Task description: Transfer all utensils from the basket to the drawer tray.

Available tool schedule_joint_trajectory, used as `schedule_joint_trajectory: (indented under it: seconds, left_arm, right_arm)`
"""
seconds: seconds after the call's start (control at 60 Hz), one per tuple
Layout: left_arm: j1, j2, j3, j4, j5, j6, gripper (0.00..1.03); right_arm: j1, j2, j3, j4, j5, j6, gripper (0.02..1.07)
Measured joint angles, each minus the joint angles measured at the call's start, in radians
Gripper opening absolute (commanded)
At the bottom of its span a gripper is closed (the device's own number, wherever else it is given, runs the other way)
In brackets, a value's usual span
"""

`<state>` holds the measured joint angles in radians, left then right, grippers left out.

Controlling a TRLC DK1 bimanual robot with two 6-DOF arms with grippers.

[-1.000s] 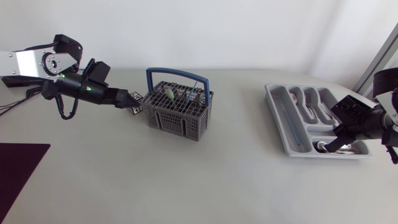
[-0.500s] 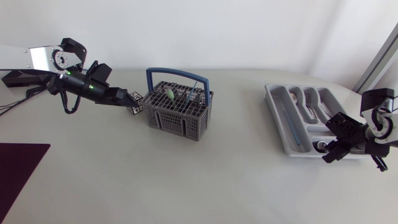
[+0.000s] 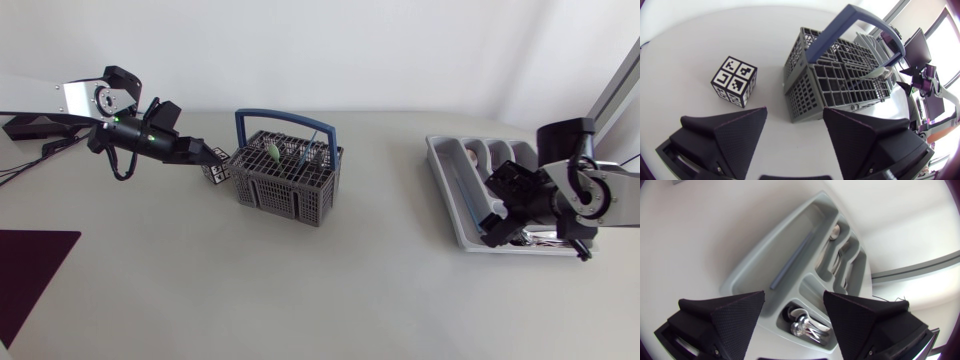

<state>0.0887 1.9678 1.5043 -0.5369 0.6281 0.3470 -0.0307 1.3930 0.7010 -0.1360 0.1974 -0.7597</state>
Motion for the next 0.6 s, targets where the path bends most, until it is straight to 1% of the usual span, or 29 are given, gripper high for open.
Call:
schedule_joint_trajectory:
  seconds: [0.1, 0.2, 0.25, 0.3, 0.317, 0.333, 0.367, 0.383, 0.4, 0.433, 0.45, 0.483, 0.5, 0.567, 0.6]
  left_arm:
    - [0.000, 0.010, -0.001, 0.080, -0.001, -0.034, 0.46]
    - [0.000, 0.011, -0.006, 0.153, -0.004, -0.059, 0.41]
    - [0.000, 0.011, -0.009, 0.178, -0.005, -0.065, 0.40]
    - [0.000, 0.011, -0.013, 0.200, -0.009, -0.069, 0.37]
    - [0.000, 0.011, -0.013, 0.208, -0.012, -0.075, 0.33]
    - [0.000, 0.012, -0.013, 0.217, -0.014, -0.079, 0.31]
    - [0.000, 0.015, -0.013, 0.230, -0.015, -0.085, 0.24]
    - [0.000, 0.017, -0.013, 0.235, -0.016, -0.086, 0.22]
    - [0.000, 0.019, -0.013, 0.240, -0.016, -0.086, 0.18]
    - [0.000, 0.027, -0.013, 0.245, -0.016, -0.090, 0.17]
    - [-0.002, 0.031, -0.012, 0.247, -0.016, -0.091, 0.13]
    - [-0.003, 0.044, -0.011, 0.247, -0.016, -0.095, 0.10]
    - [-0.005, 0.050, -0.010, 0.248, -0.016, -0.098, 0.10]
    - [-0.010, 0.083, -0.008, 0.248, -0.019, -0.105, 0.09]
    - [-0.014, 0.099, -0.006, 0.249, -0.021, -0.105, 0.09]
  right_arm:
    - [0.115, 0.002, 0.007, -0.006, 0.023, 0.071, 0.89]
    - [0.222, 0.018, 0.040, -0.013, 0.044, 0.138, 0.89]
    - [0.264, 0.035, 0.067, -0.021, 0.047, 0.174, 0.89]
    - [0.303, 0.062, 0.104, -0.026, 0.050, 0.210, 0.89]
    - [0.313, 0.072, 0.116, -0.026, 0.051, 0.221, 0.89]
    - [0.323, 0.081, 0.129, -0.029, 0.051, 0.232, 0.89]
    - [0.341, 0.099, 0.152, -0.030, 0.051, 0.251, 0.89]
    - [0.352, 0.111, 0.167, -0.033, 0.051, 0.264, 0.89]
    - [0.360, 0.120, 0.179, -0.034, 0.051, 0.274, 0.89]
    - [0.378, 0.142, 0.208, -0.036, 0.051, 0.297, 0.88]
    - [0.385, 0.153, 0.222, -0.039, 0.050, 0.309, 0.88]
    - [0.400, 0.177, 0.254, -0.047, 0.045, 0.332, 0.85]
    - [0.406, 0.189, 0.269, -0.049, 0.038, 0.343, 0.82]
    - [0.424, 0.237, 0.331, -0.064, 0.009, 0.385, 0.66]
    - [0.431, 0.264, 0.364, -0.070, -0.008, 0.406, 0.56]
